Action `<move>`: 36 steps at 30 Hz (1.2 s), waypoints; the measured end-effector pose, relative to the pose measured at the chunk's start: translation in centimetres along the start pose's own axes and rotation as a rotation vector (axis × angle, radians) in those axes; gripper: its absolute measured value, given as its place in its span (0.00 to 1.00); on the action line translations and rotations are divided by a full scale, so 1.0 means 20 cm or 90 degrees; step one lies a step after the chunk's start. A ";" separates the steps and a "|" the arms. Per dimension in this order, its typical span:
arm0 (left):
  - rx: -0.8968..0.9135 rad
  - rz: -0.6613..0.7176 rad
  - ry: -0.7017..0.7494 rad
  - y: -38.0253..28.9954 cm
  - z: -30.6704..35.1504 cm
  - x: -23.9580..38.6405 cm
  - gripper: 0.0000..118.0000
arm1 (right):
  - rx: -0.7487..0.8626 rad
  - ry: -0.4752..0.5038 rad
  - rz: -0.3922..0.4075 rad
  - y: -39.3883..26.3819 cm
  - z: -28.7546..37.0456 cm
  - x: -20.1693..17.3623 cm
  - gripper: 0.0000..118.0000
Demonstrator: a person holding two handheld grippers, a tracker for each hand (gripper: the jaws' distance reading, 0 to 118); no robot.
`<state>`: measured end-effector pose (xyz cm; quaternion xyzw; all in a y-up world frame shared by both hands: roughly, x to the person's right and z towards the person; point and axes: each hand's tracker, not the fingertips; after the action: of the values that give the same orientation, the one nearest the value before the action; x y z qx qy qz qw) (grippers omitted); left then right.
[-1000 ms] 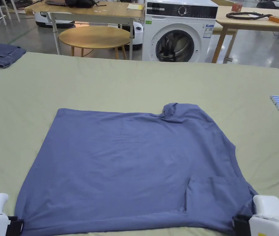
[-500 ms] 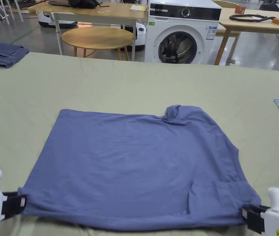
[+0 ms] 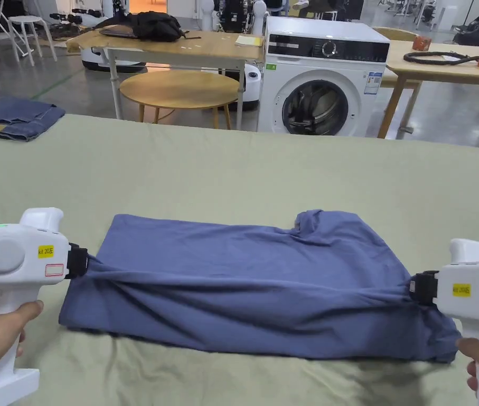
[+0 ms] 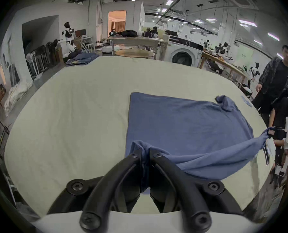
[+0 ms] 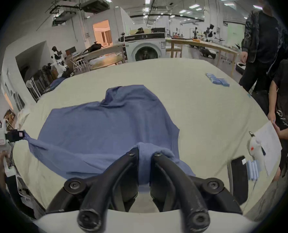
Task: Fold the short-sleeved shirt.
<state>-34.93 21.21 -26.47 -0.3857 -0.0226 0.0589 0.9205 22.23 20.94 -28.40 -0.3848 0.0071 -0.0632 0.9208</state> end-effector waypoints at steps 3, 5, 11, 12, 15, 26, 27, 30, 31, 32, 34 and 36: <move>-0.012 0.023 0.005 0.05 -0.14 -0.01 0.01 | -0.022 -0.002 -0.008 0.07 -0.18 0.00 0.08; -0.026 0.034 0.012 0.07 -0.23 -0.01 0.01 | -0.047 -0.001 -0.002 0.09 -0.29 -0.01 0.08; -0.089 0.033 0.019 0.07 -0.43 -0.02 0.02 | -0.085 -0.029 0.032 0.10 -0.52 -0.04 0.10; -0.091 0.031 0.021 0.07 -0.45 -0.03 0.02 | -0.083 -0.028 0.038 0.09 -0.53 -0.04 0.11; -0.100 0.026 0.023 0.07 -0.45 -0.02 0.19 | -0.057 -0.054 0.069 0.07 -0.56 -0.03 0.27; 0.165 -0.019 -0.016 -0.13 0.02 0.16 0.44 | 0.227 -0.059 0.083 -0.11 -0.09 -0.21 0.41; 0.196 -0.033 -0.024 -0.17 0.08 0.20 0.42 | 0.260 -0.051 0.080 -0.14 -0.02 -0.23 0.30; 0.273 -0.055 0.001 -0.26 0.22 0.29 0.22 | 0.344 -0.071 0.094 -0.22 0.13 -0.33 0.17; 0.289 -0.061 0.015 -0.29 0.26 0.33 0.22 | 0.363 -0.070 0.102 -0.24 0.17 -0.37 0.17; 0.297 -0.066 0.029 -0.30 0.29 0.36 0.11 | 0.376 -0.058 0.105 -0.26 0.21 -0.40 0.11; 0.320 -0.055 0.042 -0.34 0.30 0.35 0.00 | 0.384 -0.043 0.106 -0.30 0.27 -0.45 0.00; 0.321 -0.038 0.032 -0.36 0.34 0.35 0.00 | 0.386 -0.014 0.103 -0.32 0.30 -0.48 0.00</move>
<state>-27.84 21.93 -16.65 -0.1446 0.0047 0.0260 0.9891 12.35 21.94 -19.91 -0.0916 0.0087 0.0148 0.9956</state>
